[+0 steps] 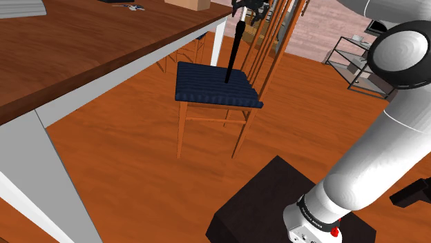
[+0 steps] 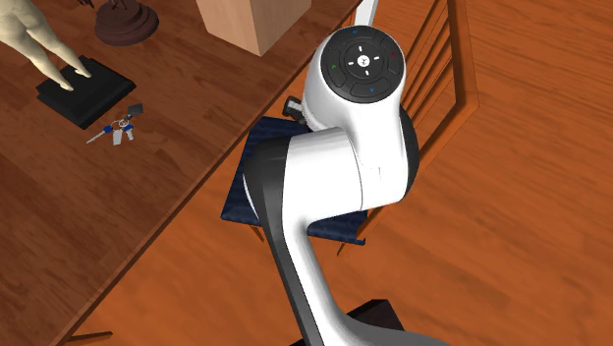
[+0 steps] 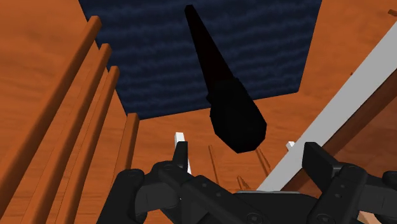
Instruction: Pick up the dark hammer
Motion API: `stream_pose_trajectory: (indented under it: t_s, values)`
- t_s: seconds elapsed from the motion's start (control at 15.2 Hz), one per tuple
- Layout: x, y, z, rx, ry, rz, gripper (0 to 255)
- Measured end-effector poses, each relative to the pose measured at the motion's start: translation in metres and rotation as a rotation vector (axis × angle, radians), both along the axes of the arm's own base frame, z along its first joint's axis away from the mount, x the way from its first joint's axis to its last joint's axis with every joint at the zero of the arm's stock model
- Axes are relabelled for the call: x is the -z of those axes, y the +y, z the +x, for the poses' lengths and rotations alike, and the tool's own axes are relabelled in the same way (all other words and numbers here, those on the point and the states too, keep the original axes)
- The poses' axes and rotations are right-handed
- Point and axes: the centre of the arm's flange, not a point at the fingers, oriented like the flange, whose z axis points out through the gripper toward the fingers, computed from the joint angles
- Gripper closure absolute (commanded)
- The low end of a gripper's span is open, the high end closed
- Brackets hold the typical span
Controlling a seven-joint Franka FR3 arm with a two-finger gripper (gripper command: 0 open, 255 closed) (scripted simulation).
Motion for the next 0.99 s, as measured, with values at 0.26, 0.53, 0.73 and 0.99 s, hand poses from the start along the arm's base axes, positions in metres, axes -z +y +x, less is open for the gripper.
stream_pose_trajectory:
  t_s: [0.26,0.53,0.73,0.99]
  values:
    - [0.018,0.0,0.0,0.0,0.0,0.0,255]
    - [0.019,-0.001,0.0,0.001,-0.002,0.0,255]
    - [0.019,-0.001,0.0,0.001,-0.002,0.0,255]
    - [0.017,0.0,0.0,0.001,-0.001,0.0,255]
